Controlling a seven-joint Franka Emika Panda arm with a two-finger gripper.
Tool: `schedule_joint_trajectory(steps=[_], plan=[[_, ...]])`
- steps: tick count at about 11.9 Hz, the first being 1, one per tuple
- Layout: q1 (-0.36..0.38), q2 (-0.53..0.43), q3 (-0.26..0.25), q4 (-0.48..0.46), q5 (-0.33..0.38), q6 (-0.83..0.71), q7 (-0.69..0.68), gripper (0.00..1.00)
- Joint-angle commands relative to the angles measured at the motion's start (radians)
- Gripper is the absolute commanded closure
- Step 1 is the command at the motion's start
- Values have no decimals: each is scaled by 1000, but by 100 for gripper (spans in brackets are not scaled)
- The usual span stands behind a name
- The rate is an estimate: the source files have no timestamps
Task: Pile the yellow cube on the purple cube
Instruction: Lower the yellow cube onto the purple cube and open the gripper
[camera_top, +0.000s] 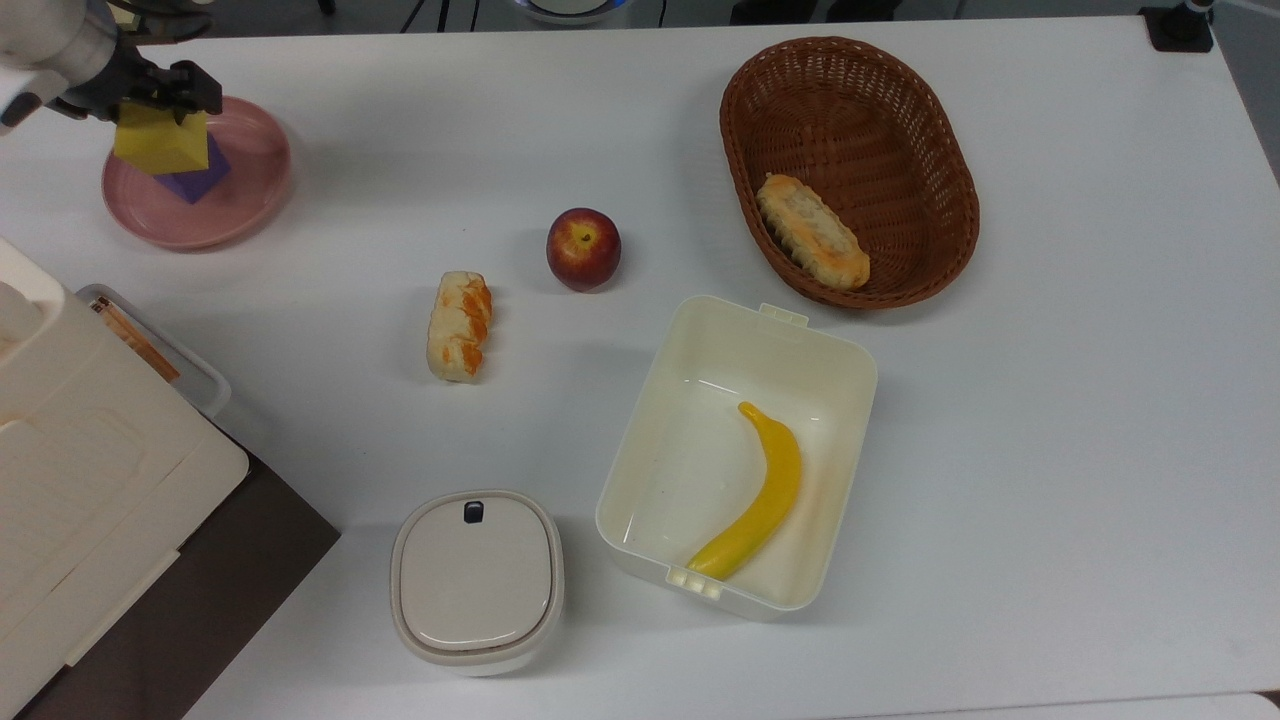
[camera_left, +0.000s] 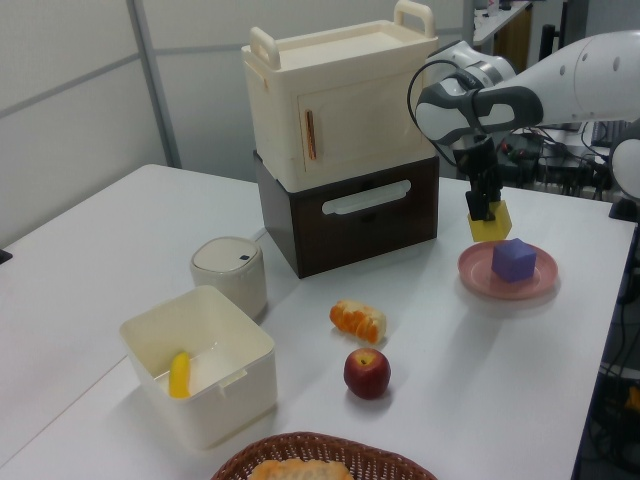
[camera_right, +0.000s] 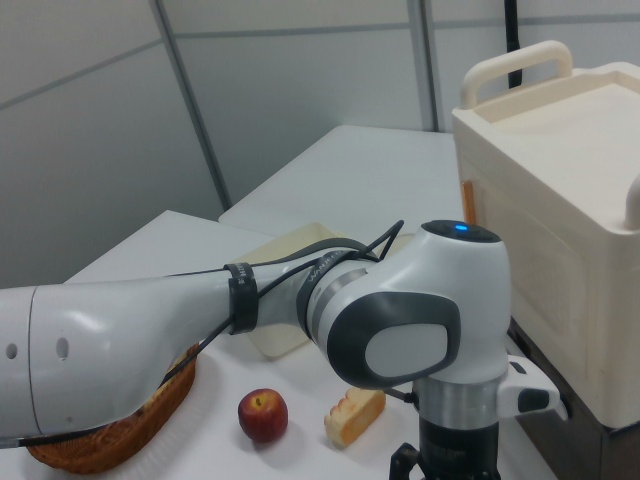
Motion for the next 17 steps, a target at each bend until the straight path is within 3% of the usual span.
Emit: schedule_joint_trajectory(steps=[1, 3, 6, 8, 12, 17], plan=[[18, -48, -9, -22, -6, -6, -19, 82], [-25, -109, 1, -80, -1, 29, -62, 82], [-44, -214, 4, -253, 0, 178, -80, 82], [-56, -226, 4, -308, -1, 239, -77, 82], [-59, -144, 4, -299, -3, 279, -71, 82], [-70, -123, 3, -295, -21, 281, -79, 82]])
